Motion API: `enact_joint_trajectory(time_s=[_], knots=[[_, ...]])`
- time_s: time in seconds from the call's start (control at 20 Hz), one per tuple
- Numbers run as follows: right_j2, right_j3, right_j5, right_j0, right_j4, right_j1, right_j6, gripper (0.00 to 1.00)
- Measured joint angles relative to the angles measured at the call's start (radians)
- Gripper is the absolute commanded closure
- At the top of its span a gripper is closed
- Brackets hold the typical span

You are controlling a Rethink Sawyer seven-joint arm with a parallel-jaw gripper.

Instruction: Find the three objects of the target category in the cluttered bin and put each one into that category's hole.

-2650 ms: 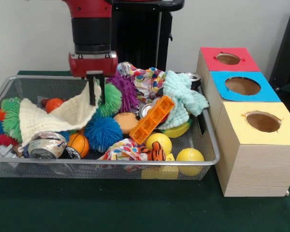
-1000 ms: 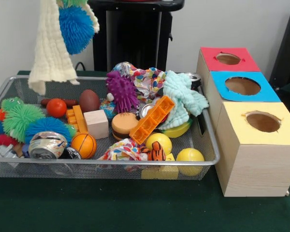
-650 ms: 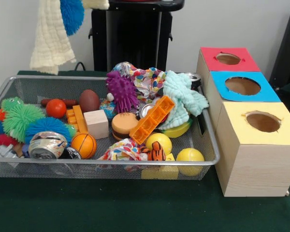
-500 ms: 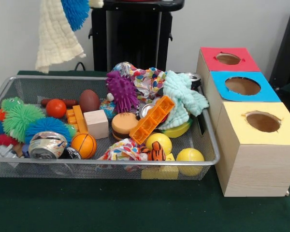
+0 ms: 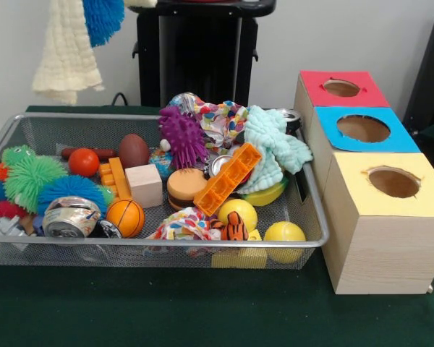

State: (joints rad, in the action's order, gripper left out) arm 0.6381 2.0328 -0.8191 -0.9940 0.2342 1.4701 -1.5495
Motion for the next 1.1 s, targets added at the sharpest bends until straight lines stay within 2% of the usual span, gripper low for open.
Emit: enact_joint_trajectory(time_s=[0.75,1.1], knots=[[0.000,0.010,0.007,0.001,0.027,-0.057,0.000,1.00],[0.000,0.050,0.090,0.010,0.090,-0.122,0.000,1.00]])
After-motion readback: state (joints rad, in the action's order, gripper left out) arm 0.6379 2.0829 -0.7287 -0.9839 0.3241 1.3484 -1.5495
